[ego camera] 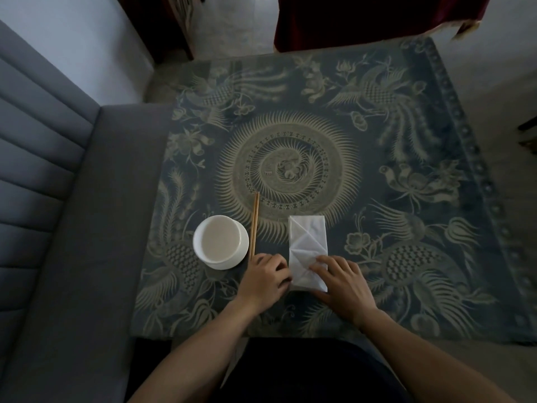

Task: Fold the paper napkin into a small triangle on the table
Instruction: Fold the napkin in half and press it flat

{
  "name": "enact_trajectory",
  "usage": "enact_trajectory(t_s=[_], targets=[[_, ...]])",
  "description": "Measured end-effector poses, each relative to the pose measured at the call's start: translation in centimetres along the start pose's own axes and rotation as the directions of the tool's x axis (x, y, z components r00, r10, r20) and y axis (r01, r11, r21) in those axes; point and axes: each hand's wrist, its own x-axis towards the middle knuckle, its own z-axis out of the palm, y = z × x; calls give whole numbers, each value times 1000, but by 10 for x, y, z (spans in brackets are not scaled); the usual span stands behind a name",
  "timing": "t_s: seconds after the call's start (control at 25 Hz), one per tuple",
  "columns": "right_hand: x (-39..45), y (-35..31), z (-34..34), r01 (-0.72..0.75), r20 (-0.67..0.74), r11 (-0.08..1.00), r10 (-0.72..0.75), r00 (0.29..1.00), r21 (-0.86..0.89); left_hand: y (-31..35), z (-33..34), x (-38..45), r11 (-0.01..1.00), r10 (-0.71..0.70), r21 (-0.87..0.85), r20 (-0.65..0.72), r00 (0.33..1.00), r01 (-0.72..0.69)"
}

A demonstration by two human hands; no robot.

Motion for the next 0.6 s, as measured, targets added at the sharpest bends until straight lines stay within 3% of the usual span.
enact_trajectory(t_s=[0.28,0.48,0.6], targets=[[6,-10,-1,20,-124,998,-26,992,-56,3,-10,10,997,31,-66,-8,999,-31],[20,-23,-4,47,-117,995,-57,991,-90,13,-16,18,993,66,-89,-61,996,-71],[24,-21,-4,-11,-141,999,5,990,-38,13,-16,20,994,40,-103,-82,996,-49]])
